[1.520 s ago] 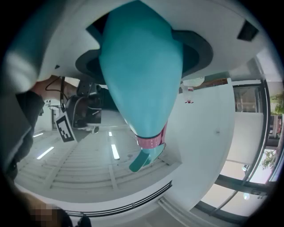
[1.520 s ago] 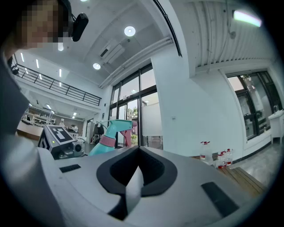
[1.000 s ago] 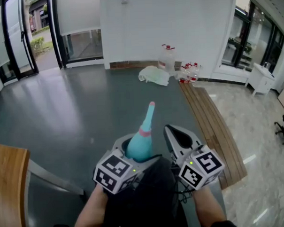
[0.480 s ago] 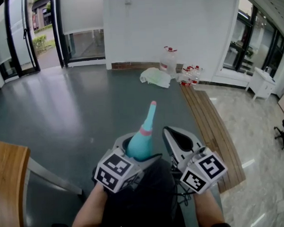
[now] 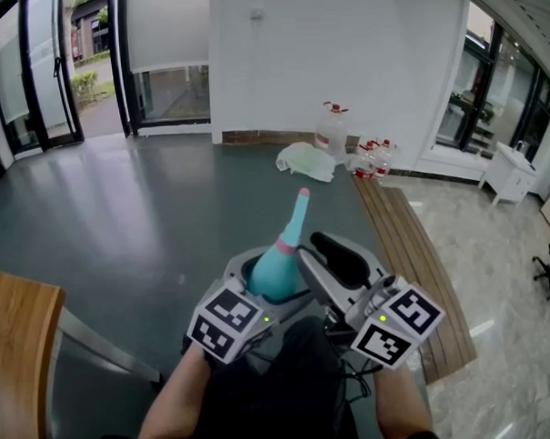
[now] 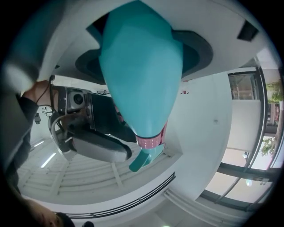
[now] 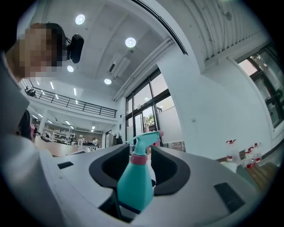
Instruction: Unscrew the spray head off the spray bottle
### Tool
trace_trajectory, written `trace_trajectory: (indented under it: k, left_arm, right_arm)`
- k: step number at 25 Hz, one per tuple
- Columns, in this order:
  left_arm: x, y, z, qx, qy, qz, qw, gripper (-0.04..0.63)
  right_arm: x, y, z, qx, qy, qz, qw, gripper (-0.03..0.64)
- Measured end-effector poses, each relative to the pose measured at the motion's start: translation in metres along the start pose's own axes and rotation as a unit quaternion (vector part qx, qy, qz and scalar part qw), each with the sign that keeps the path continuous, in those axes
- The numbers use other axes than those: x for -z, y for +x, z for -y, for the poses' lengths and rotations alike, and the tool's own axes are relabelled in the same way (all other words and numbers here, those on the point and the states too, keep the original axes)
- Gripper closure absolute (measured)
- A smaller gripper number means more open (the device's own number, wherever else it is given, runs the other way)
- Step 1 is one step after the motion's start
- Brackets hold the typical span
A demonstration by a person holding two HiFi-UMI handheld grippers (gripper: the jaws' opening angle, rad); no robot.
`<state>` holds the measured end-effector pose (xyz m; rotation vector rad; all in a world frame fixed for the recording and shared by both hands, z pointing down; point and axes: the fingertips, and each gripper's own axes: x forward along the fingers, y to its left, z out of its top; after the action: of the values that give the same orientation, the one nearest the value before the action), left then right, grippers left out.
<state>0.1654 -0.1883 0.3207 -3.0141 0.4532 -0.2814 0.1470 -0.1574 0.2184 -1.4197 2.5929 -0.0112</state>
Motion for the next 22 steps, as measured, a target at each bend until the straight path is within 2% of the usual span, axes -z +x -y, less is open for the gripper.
trace_trajectory:
  k: [2,7,11,13,14,18,22]
  left_arm:
    - [0.001,0.000,0.000,-0.005,-0.001,0.002,1.0000,0.158]
    - [0.003,0.000,-0.002,-0.046,0.017,-0.001,0.9988,0.158]
    - [0.009,0.000,-0.004,-0.083,0.064,-0.019,0.9943,0.158]
    - [0.011,0.001,-0.002,-0.094,0.081,-0.026,0.9920,0.158]
    - [0.012,0.000,-0.002,-0.098,0.084,-0.027,0.9912,0.158]
    - [0.012,-0.003,0.001,-0.103,0.089,-0.026,0.9904,0.158]
    - [0.015,-0.007,0.007,-0.079,0.082,-0.017,0.9934,0.158]
  right_arm:
    - [0.004,0.006,0.000,-0.003,0.012,-0.008,1.000,0.451]
    - [0.019,0.013,0.001,0.006,0.022,-0.032,0.999,0.448]
    - [0.021,0.014,-0.003,-0.001,0.038,-0.029,0.999,0.448]
    - [0.022,0.013,-0.003,-0.001,0.041,-0.029,0.999,0.483]
    - [0.022,0.012,-0.003,0.000,0.041,-0.029,0.999,0.478]
    - [0.022,0.008,-0.006,-0.007,0.040,-0.021,0.999,0.477]
    - [0.026,0.006,-0.013,-0.021,0.028,-0.030,0.999,0.479]
